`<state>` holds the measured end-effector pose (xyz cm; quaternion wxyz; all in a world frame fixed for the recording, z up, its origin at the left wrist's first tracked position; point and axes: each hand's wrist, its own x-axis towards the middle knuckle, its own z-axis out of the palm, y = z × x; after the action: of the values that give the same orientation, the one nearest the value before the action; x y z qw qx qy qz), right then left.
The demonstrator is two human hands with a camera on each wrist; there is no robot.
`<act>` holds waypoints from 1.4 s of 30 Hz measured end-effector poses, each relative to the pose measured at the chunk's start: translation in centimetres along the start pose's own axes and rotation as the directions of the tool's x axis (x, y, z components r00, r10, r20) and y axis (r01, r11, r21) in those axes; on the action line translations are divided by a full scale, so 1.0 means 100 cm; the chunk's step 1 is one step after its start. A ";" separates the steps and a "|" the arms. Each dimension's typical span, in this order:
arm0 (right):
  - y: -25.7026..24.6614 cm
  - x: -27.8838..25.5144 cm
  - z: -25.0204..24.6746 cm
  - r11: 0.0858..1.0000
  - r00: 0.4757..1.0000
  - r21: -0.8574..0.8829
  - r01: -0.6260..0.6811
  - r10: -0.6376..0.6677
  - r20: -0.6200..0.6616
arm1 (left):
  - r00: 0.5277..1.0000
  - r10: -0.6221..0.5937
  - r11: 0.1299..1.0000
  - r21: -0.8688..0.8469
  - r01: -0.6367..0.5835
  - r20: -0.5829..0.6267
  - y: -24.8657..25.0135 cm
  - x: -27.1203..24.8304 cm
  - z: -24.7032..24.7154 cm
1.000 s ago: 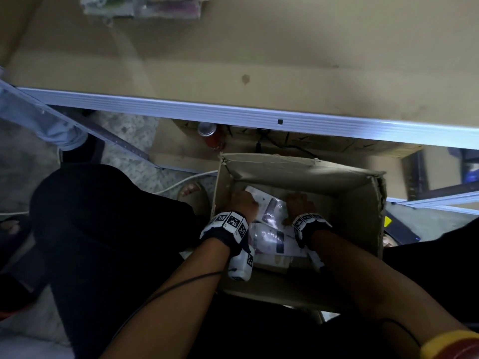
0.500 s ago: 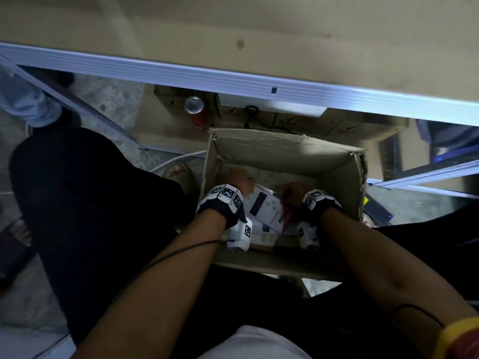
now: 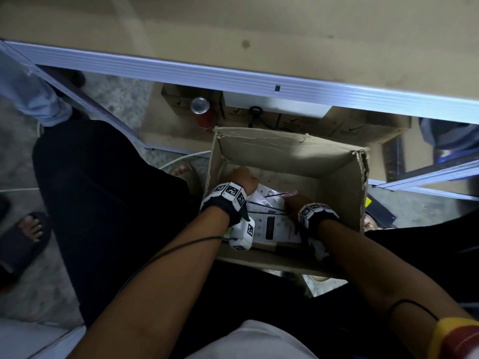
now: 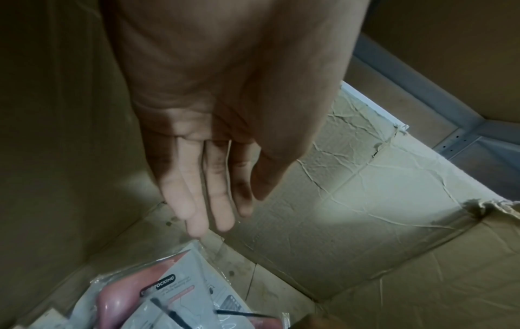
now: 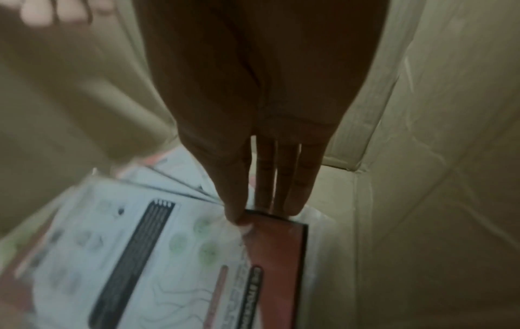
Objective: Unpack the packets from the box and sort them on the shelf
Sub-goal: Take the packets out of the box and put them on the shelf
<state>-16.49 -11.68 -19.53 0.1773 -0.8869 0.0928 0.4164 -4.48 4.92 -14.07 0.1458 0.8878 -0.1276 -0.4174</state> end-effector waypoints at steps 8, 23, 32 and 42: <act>-0.006 -0.002 0.012 0.997 0.995 0.054 -0.063 0.058 0.083 | 1.000 0.021 0.999 0.032 -0.020 -0.019 -0.004 -0.005 -0.002; 0.010 -0.013 -0.057 0.999 0.998 0.035 -0.033 0.035 -0.057 | 0.997 -0.029 0.988 0.157 0.017 0.076 -0.006 -0.005 0.011; -0.019 -0.050 -0.114 0.999 0.943 -0.030 0.044 -0.052 -0.330 | 0.961 -0.012 0.981 0.190 -0.042 0.276 -0.001 -0.001 0.056; -0.009 -0.100 -0.127 0.988 0.877 0.018 0.153 -0.128 -0.463 | 0.921 -0.013 0.844 0.499 -0.199 0.390 -0.013 0.018 0.076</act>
<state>-13.60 -15.62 -4.07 0.2038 -0.9596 0.0787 0.1775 -9.16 4.33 -20.49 -0.1111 0.7884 -0.3068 -0.5215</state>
